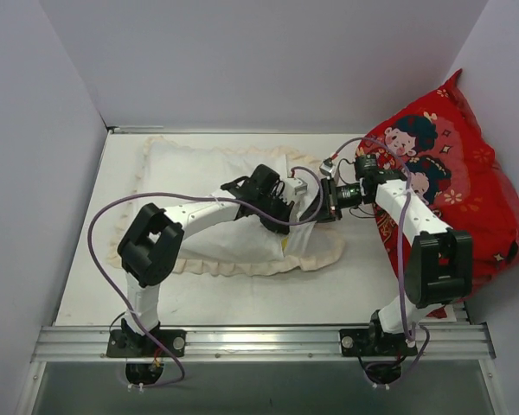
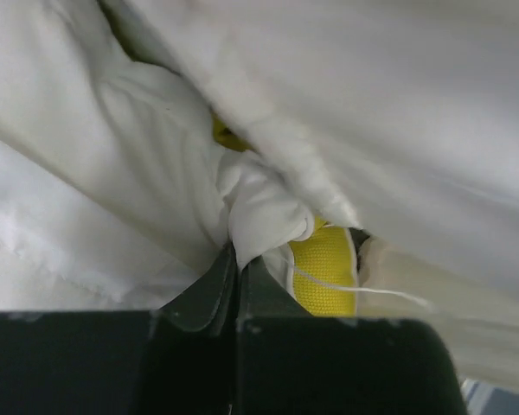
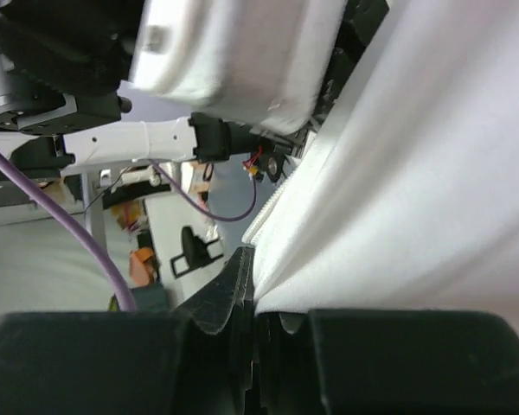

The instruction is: Put the pillow into the pillowcase

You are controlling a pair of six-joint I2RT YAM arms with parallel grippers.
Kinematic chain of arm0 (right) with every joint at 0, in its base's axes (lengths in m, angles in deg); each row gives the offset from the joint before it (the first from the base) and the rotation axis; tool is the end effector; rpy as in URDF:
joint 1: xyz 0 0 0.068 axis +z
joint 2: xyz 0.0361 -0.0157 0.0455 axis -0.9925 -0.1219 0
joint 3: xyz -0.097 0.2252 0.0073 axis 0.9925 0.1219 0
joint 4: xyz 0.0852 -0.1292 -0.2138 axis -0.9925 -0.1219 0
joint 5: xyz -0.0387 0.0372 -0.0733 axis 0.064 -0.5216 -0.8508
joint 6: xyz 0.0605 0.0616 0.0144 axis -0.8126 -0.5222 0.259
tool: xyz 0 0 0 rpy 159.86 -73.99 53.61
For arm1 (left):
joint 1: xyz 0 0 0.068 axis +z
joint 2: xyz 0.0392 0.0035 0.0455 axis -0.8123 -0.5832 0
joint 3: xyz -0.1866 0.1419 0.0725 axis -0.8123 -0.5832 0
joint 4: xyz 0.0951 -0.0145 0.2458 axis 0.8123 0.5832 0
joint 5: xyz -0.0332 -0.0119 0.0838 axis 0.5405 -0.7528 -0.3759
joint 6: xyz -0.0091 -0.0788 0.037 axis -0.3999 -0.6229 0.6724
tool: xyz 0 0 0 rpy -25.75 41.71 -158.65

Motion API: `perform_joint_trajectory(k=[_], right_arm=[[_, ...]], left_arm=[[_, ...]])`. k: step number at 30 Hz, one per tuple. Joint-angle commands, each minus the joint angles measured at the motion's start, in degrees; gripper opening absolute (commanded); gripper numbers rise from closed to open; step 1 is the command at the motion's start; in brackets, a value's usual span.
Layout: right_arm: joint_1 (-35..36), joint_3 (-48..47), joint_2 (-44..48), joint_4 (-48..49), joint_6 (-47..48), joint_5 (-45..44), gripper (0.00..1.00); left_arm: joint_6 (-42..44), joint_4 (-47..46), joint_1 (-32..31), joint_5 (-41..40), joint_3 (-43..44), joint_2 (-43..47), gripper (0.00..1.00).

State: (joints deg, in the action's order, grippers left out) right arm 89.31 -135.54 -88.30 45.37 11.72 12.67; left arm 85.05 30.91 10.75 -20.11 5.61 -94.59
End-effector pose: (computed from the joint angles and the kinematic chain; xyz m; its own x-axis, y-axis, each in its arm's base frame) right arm 0.3155 0.1097 0.2260 -0.9135 -0.0459 -0.4041 -0.4027 0.2419 0.8828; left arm 0.3024 -0.3302 0.1538 -0.5767 0.5393 -0.6137 0.8056 0.5005 -0.3171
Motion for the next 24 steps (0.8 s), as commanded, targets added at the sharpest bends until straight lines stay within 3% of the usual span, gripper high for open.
perform_joint_trajectory(k=[1, 3, 4, 7, 10, 12, 14, 18, 24], right_arm=[[1.1, -0.8, -3.5, -2.3, 0.3, 7.0, 0.00], [0.8, -1.4, -6.2, -2.3, 0.6, 4.8, 0.00], [0.5, -1.6, -7.0, -2.2, 0.5, 2.2, 0.00], [0.4, -3.2, -10.2, -2.3, -0.3, -3.8, 0.06], [1.5, -4.7, -11.3, -2.9, -1.2, -8.0, 0.35], [1.7, -4.7, -10.5, -4.2, -1.0, -11.1, 0.62], [0.9, -4.6, -8.7, -8.7, 1.7, -13.8, 0.74], [-3.5, -4.0, -5.2, -14.2, 8.6, -22.2, 0.74], [-8.7, -3.5, -3.5, -16.6, 10.5, -24.1, 0.57]], left_arm=[[-9.1, -10.9, 0.4, 8.9, -3.9, 2.4, 0.01], [-14.8, -19.5, 1.7, 11.7, -9.0, 8.2, 0.17], [-17.9, -21.0, 2.2, 12.8, -10.4, 10.0, 0.38], [-21.9, -20.2, 4.4, 14.7, -12.7, 15.3, 0.54], [-20.6, -14.6, 5.9, 13.7, -13.6, 19.5, 0.57], [-19.2, -11.6, 6.7, 10.7, -14.2, 22.3, 0.61], [-15.0, -8.4, 6.7, 8.1, -13.4, 23.5, 0.61], [-9.0, -4.0, 5.8, 4.8, -11.6, 23.2, 0.59], [-1.4, -0.6, -1.9, 1.8, -4.1, 14.8, 0.58]])
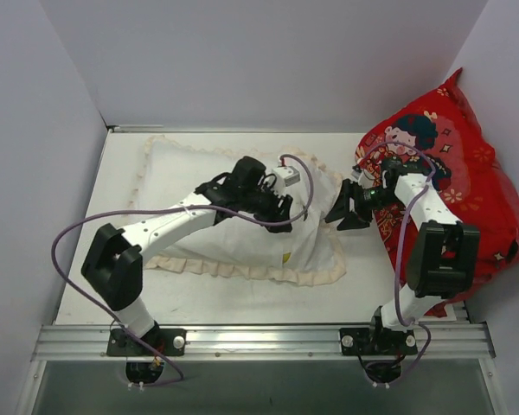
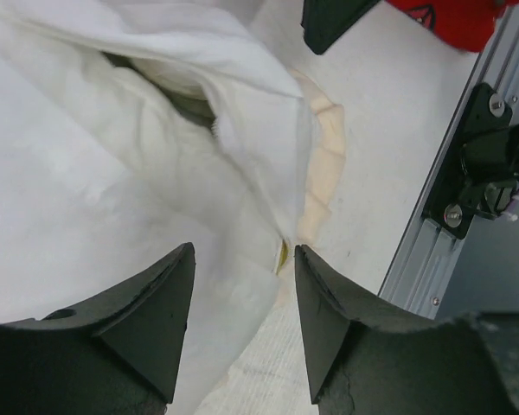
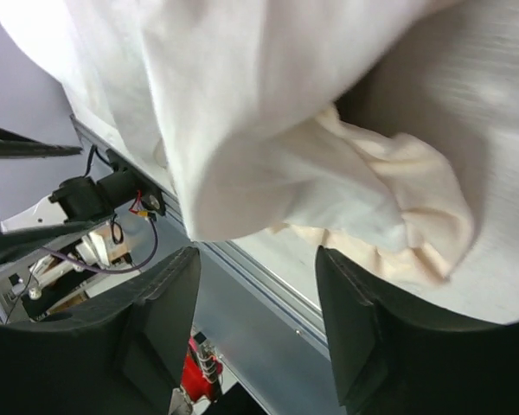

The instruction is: Put the pillow into the pillowcase

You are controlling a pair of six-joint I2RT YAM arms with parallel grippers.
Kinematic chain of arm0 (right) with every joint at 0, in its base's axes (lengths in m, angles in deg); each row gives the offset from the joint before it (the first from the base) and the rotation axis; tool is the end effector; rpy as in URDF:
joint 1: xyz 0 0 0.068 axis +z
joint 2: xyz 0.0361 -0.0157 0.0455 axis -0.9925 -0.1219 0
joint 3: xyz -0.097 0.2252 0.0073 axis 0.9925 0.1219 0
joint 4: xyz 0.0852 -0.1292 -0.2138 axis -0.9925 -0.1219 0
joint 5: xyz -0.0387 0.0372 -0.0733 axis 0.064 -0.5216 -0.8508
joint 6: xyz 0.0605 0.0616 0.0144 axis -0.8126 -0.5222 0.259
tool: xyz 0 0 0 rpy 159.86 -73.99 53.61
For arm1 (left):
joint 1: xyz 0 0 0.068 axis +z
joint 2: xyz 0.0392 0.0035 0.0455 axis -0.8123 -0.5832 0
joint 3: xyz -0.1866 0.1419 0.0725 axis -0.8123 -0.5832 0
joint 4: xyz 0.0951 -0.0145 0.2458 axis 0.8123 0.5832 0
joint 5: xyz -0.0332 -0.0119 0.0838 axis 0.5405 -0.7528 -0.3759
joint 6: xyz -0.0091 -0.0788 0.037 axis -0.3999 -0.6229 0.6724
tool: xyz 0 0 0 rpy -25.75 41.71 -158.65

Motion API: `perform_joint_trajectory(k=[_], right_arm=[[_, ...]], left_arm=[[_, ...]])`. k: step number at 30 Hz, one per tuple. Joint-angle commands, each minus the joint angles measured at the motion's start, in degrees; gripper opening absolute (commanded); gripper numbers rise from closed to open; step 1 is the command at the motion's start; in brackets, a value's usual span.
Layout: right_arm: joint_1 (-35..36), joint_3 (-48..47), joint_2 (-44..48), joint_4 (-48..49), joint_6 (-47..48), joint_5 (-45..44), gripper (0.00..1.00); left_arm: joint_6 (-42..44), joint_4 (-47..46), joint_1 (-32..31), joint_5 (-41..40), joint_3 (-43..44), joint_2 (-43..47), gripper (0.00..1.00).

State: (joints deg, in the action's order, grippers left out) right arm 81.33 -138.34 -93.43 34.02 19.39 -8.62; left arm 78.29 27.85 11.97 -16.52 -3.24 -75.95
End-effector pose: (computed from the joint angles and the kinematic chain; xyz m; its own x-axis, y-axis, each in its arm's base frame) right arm 0.3350 0.0514 0.1804 -0.9486 0.0624 -0.3104 -0.2060 0.6229 0.7547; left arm 0.2727 -0.2962 0.2382 -0.5702 0.3690 -0.7339 0.7954 0.4715 -0.3809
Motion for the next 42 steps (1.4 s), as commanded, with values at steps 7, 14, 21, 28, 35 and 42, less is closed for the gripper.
perform_joint_trajectory(k=[7, 14, 21, 28, 35, 42], right_arm=[[-0.9, 0.0, -0.7, -5.0, 2.8, -11.8, 0.45], [-0.7, -0.1, -5.6, -4.9, 2.2, -16.3, 0.53], [-0.5, -1.3, -10.4, -4.8, 0.9, -17.6, 0.56], [1.3, -1.5, -14.4, -3.2, -0.3, -19.8, 0.56], [5.6, 0.4, -17.4, -1.2, 0.8, -21.1, 0.41], [4.1, 2.6, -16.2, -1.6, 5.2, -17.3, 0.00]], left_arm=[[5.5, 0.9, -4.7, -3.0, 14.1, -13.9, 0.51], [4.4, 0.8, -3.6, 1.5, 17.7, -18.6, 0.16], [-1.7, -4.6, 2.3, 13.1, 6.3, -10.3, 0.00], [-4.3, -4.4, 4.9, 10.9, -7.0, 3.6, 0.00], [-6.3, 3.0, 5.4, 2.6, -16.5, 5.9, 0.00], [-3.6, 4.8, 5.7, -4.5, -10.4, 4.1, 0.00]])
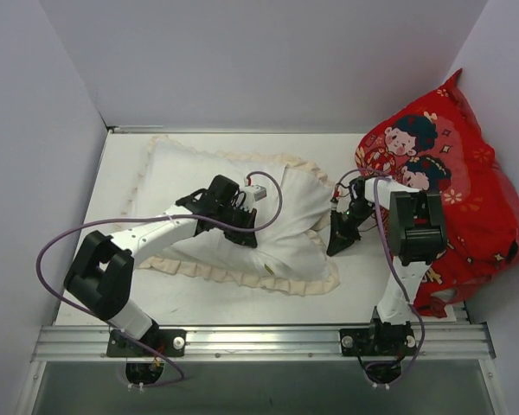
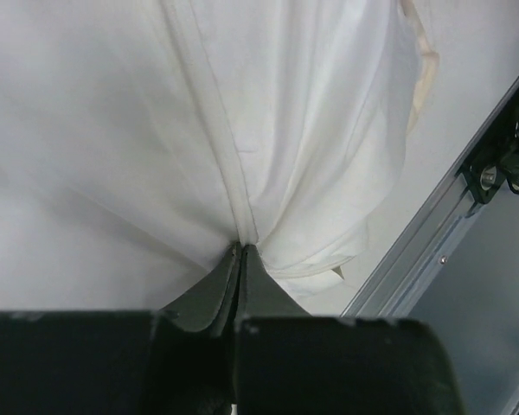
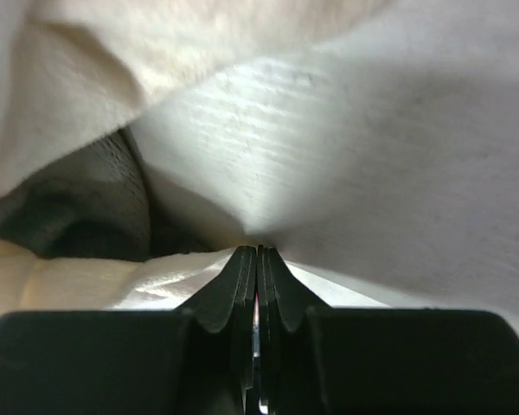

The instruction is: Put the pillow into the pillowcase

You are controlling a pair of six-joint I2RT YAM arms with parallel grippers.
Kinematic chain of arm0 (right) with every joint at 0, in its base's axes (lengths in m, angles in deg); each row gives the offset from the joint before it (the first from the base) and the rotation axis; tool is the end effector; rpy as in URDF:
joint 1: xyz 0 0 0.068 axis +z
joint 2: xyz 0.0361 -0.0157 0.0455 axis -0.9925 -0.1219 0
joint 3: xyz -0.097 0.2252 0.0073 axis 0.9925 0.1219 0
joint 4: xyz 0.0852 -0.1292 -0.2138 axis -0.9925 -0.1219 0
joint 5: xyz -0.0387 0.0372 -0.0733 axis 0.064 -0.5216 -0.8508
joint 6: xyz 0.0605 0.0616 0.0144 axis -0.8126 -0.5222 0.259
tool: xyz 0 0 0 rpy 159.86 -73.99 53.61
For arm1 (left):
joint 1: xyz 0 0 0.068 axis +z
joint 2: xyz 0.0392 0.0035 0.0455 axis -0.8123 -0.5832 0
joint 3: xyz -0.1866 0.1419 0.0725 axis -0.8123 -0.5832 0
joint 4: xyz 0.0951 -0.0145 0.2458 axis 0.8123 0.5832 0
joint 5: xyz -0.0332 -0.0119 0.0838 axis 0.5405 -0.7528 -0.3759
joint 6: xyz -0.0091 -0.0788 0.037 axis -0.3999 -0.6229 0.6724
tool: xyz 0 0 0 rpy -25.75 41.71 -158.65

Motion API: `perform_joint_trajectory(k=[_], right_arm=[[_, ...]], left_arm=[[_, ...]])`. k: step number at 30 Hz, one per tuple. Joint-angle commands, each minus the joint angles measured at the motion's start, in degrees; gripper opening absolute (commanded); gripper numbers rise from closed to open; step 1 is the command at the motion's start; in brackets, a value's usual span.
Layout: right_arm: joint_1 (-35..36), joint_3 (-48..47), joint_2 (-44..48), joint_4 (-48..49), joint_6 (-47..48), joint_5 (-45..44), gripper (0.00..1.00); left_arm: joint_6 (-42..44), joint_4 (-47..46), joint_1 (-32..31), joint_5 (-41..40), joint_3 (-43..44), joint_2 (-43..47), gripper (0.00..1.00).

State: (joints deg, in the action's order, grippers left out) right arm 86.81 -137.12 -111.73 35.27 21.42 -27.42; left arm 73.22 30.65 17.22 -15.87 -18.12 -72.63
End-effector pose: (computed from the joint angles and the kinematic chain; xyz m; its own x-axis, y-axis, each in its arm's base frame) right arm 0.3329 0.0647 0.0569 -0.9984 -0.0490 -0.0298 -0.0573 0.8360 0.5458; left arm 0.2592 -0.2411 0.1638 -0.7865 0.3591 -0.5025 0.6013 0.6308 -0.4904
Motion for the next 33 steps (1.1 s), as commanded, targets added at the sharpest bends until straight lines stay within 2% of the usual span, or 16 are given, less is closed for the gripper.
perform_joint_trajectory(k=[1, 5, 9, 15, 16, 17, 18, 19, 21, 24, 26, 28, 29, 31, 32, 33], right_arm=[[-2.0, 2.3, 4.2, -3.5, 3.7, 1.7, 0.00], [-5.3, 3.2, 9.0, -4.7, 5.1, 3.6, 0.00], [-6.9, 2.0, 11.4, -5.9, 5.8, 4.9, 0.00], [-7.2, 1.0, 12.2, -8.1, 7.0, 4.9, 0.00], [-7.2, 1.0, 11.7, -8.3, 6.6, 4.9, 0.11], [-7.2, 1.1, 11.4, -8.3, 6.2, 5.3, 0.20], [-7.2, 1.1, 10.9, -8.1, 5.6, 7.1, 0.39], [-7.1, 1.0, 10.1, -7.9, 5.0, 7.5, 0.45], [-6.7, 0.6, 8.9, -7.6, 3.8, 9.1, 0.50], [-6.4, 0.4, 6.5, -6.2, 2.3, 11.3, 0.55], [-5.8, 1.2, 5.4, -5.0, 1.2, 12.0, 0.59], [-4.2, 1.6, 4.3, -3.6, 1.2, 12.1, 0.60], [-3.2, 1.9, 3.9, -3.2, 1.2, 11.7, 0.60], [-0.4, 2.0, 3.0, -1.6, -0.1, 10.5, 0.60], [0.4, 2.0, 2.7, -1.1, -0.4, 10.1, 0.60], [1.2, 2.0, 2.3, -0.5, -0.4, 10.0, 0.60]], left_arm=[[1.5, 1.9, 2.2, -5.5, 4.7, 1.2, 0.00], [3.0, -3.8, 4.4, -7.3, 6.8, -0.2, 0.00], [6.3, 0.3, 6.9, -12.7, 14.1, -9.6, 0.00], [7.2, 2.8, 10.8, -9.7, 14.1, -13.7, 0.00], [7.5, 2.8, 10.8, -7.4, 13.9, -13.9, 0.00], [7.4, 3.2, 10.8, -5.4, 13.9, -14.3, 0.04], [7.0, 3.3, 10.8, -0.3, 13.9, -14.1, 0.11], [7.1, 3.3, 10.8, 1.6, 14.0, -13.7, 0.21], [7.9, 3.3, 10.9, 4.9, 13.5, -10.1, 0.37], [8.5, 3.3, 13.6, 8.6, 11.8, -2.9, 0.53], [8.5, 4.7, 19.3, 9.8, 10.6, 0.9, 0.62], [10.6, 7.1, 24.4, 11.1, 9.0, 5.8, 0.69], [11.9, 10.8, 30.0, 11.0, 8.5, 7.1, 0.69], [18.8, 17.1, 35.4, 10.2, 7.4, 10.0, 0.70], [21.2, 19.1, 42.6, 9.4, 7.0, 10.8, 0.70], [25.7, 20.8, 45.3, 8.6, 6.7, 11.5, 0.71]])
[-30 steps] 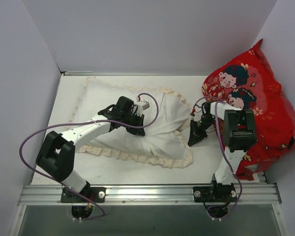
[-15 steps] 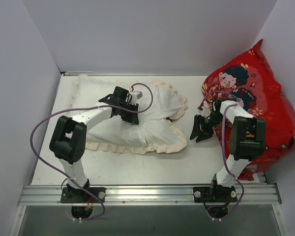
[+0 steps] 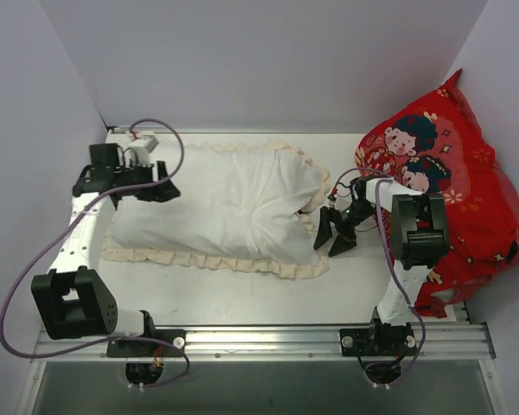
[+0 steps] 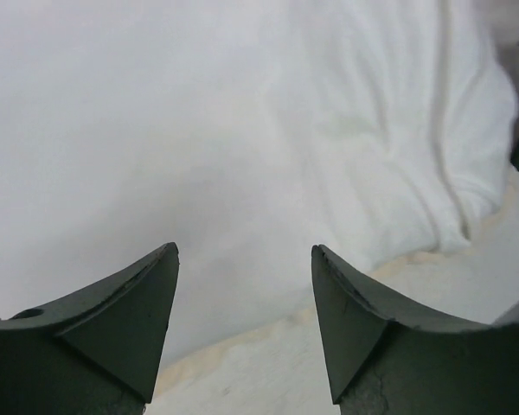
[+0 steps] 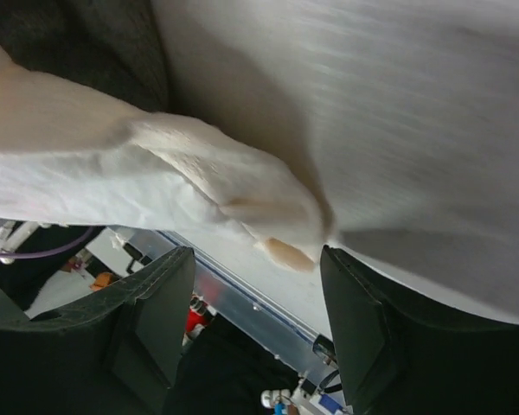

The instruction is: Put the pillow into the pillowcase

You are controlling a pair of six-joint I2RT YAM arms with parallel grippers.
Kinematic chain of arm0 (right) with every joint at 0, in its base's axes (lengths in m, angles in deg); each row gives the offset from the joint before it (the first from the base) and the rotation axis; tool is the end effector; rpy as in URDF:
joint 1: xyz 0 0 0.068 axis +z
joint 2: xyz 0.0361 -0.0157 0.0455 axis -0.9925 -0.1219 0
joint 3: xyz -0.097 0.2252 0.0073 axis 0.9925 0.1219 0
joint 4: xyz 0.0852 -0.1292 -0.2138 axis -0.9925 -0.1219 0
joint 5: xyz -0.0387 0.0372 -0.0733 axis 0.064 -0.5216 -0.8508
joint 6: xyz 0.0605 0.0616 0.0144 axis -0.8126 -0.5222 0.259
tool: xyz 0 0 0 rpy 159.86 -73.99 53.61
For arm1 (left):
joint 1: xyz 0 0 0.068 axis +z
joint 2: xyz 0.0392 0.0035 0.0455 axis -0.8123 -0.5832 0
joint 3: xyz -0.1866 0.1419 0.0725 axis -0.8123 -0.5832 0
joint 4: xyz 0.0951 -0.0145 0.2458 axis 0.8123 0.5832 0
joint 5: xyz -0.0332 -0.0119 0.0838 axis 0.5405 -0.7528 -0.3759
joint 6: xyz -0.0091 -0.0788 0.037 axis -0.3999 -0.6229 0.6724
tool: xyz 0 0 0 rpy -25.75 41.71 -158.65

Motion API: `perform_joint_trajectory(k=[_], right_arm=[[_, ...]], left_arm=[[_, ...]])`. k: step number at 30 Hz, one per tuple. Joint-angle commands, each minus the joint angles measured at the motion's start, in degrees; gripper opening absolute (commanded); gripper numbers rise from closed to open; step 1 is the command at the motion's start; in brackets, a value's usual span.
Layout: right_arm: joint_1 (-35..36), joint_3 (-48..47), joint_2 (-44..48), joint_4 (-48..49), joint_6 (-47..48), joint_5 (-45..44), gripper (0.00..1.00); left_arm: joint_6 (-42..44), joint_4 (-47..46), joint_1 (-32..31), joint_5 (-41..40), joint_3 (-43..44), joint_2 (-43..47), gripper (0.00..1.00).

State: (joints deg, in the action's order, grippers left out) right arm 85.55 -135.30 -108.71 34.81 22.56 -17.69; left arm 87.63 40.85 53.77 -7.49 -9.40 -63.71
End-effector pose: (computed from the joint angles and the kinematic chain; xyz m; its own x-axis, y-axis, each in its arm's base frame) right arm 0.3264 0.0674 0.0743 -0.9976 -0.0438 -0.0534 -0.0684 0.7316 0.6783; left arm 0.3350 -0.0488 0.2551 -0.7037 0.0373 -0.7096 0.4426 0.8042 -0.3967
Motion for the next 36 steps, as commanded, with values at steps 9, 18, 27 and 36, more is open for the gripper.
perform_joint_trajectory(k=[9, 18, 27, 36], right_arm=[[7.4, -1.4, -0.7, 5.4, -3.5, 7.3, 0.51], [8.3, -0.8, 2.7, 3.5, -2.8, 1.5, 0.56], [8.2, 4.4, 6.5, -0.1, -2.1, -11.8, 0.87], [10.5, 5.5, -0.3, 9.7, -4.8, -2.7, 0.80]], left_arm=[[28.4, 19.5, 35.3, -11.0, -0.5, -6.8, 0.72], [37.2, 15.6, 39.1, -20.7, -6.0, -9.9, 0.72], [40.5, 5.8, 38.9, -23.0, -10.4, -13.6, 0.74], [41.2, 2.5, 36.3, -20.8, -11.7, -17.7, 0.60]])
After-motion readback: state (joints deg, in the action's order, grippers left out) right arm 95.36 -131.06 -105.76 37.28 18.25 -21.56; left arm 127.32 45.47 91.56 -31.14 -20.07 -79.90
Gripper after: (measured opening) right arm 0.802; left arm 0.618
